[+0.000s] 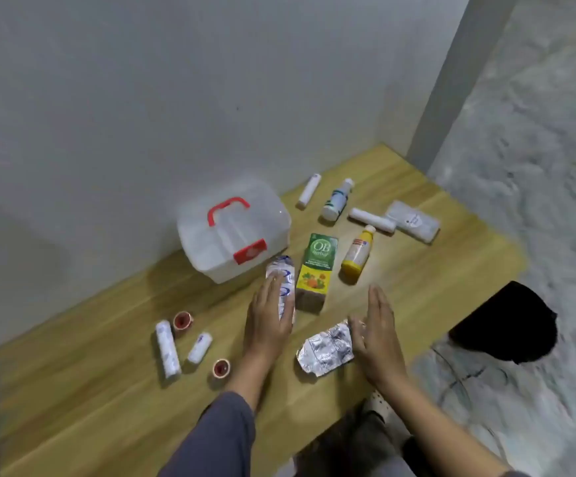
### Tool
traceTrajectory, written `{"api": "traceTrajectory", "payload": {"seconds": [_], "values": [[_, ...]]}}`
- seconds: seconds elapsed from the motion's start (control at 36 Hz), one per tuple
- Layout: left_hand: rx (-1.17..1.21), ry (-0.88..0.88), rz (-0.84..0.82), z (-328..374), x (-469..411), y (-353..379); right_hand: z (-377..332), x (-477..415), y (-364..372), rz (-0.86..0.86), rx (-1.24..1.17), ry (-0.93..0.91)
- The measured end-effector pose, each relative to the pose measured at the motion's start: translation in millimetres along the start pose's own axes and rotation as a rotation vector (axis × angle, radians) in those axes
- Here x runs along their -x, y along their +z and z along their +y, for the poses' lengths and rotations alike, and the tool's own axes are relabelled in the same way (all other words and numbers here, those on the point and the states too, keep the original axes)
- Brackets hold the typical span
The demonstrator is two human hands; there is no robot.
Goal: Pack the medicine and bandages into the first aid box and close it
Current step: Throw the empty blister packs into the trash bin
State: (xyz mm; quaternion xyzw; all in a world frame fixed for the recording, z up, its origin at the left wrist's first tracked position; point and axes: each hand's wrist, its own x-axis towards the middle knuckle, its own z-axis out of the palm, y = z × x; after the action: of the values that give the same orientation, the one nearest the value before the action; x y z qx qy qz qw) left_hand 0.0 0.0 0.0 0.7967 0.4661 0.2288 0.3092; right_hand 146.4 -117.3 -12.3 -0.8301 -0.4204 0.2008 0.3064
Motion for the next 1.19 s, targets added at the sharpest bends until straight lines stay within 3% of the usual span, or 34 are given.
{"api": "traceTrajectory", "payload": {"seconds": [0.14,0.25,0.36,0.56,0.86,1.0,1.19], "values": [[-0.048,-0.258,-0.013,-21.0,-3.7,12.2,15.4,33.5,29.5,-0.024,0.048,0.2],[-0.039,-0.319,-0.063,-34.3,-11.8,22.3,9.2,44.4,45.8,0.0,0.07,0.27],[0.05,-0.283,-0.103,-36.6,-12.8,28.0,-1.1,39.5,58.7,0.035,0.059,0.3],[0.143,-0.293,-0.076,-42.4,-19.8,24.0,-10.3,31.4,67.7,0.105,-0.066,0.193],[0.363,-0.375,-0.238,-37.0,-20.8,8.0,-13.3,28.4,47.9,0.07,-0.326,0.178],[0.396,-0.385,-0.212,-28.5,-11.0,-0.8,-7.7,21.6,35.3,0.049,-0.363,0.195],[0.492,-0.272,-0.124,8.5,-3.6,-7.0,2.0,5.0,-4.0,0.154,-0.365,0.172]]}}
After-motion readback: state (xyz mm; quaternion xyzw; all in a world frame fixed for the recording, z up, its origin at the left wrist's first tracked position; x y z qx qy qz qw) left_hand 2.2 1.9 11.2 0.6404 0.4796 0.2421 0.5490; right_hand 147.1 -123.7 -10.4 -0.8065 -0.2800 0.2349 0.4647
